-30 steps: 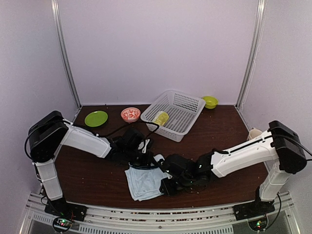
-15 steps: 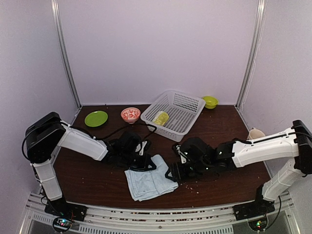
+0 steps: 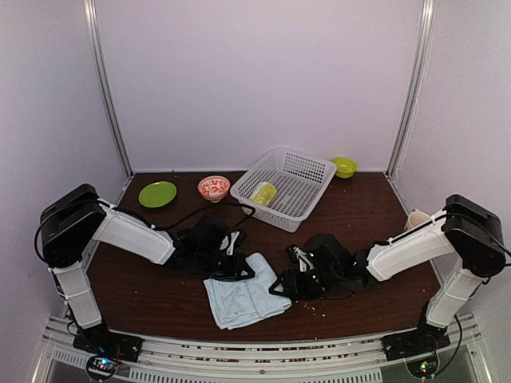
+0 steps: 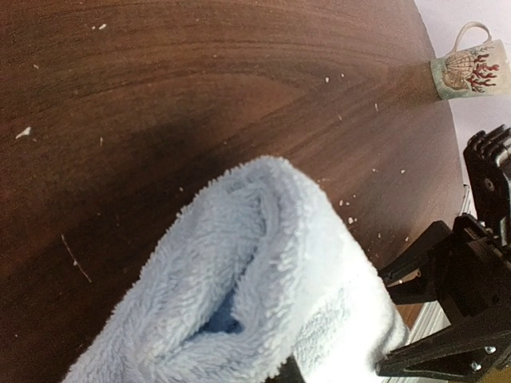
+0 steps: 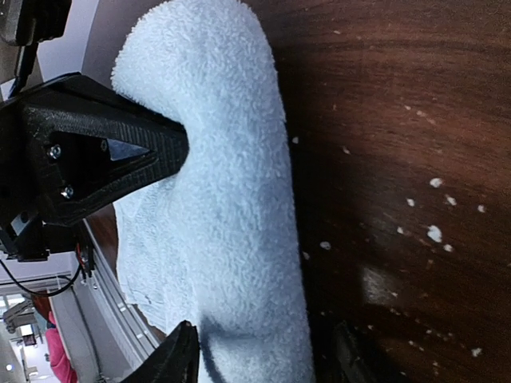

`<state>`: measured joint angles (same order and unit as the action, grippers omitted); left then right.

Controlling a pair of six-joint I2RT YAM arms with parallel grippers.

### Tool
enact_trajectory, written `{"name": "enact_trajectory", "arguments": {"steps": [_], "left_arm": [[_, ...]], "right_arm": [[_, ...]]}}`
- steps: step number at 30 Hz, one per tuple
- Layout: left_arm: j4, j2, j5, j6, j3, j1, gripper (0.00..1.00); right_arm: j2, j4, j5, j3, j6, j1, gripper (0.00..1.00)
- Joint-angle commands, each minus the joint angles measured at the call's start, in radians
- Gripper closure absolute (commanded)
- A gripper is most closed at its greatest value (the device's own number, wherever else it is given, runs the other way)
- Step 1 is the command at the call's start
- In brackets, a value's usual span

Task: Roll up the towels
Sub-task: Roll the towel at the center of the board.

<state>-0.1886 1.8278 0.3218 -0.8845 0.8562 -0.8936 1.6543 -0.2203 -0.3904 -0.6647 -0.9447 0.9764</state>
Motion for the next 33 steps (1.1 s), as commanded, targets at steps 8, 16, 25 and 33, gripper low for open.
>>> {"name": "enact_trajectory", "arguments": {"steps": [8, 16, 25, 33], "left_arm": [[0.069, -0.005, -0.035, -0.007, -0.073, 0.0, 1.0], [0.117, -0.102, -0.035, -0.002, -0.1, -0.004, 0.9], [0.099, -0.295, -0.05, -0.054, -0.223, -0.008, 0.85], [0.136, -0.416, -0.112, -0.058, -0.288, -0.01, 0.86]], "right_arm": [[0.101, -0.313, -0.089, 0.083, -0.139, -0.002, 0.86], [-0.041, 0.385, 0.223, -0.179, 0.143, 0.035, 1.0], [0.12, 0.829, 0.59, -0.506, 0.207, 0.193, 1.0], [0.281, 1.018, 0.789, -0.72, 0.192, 0.282, 1.0]]}}
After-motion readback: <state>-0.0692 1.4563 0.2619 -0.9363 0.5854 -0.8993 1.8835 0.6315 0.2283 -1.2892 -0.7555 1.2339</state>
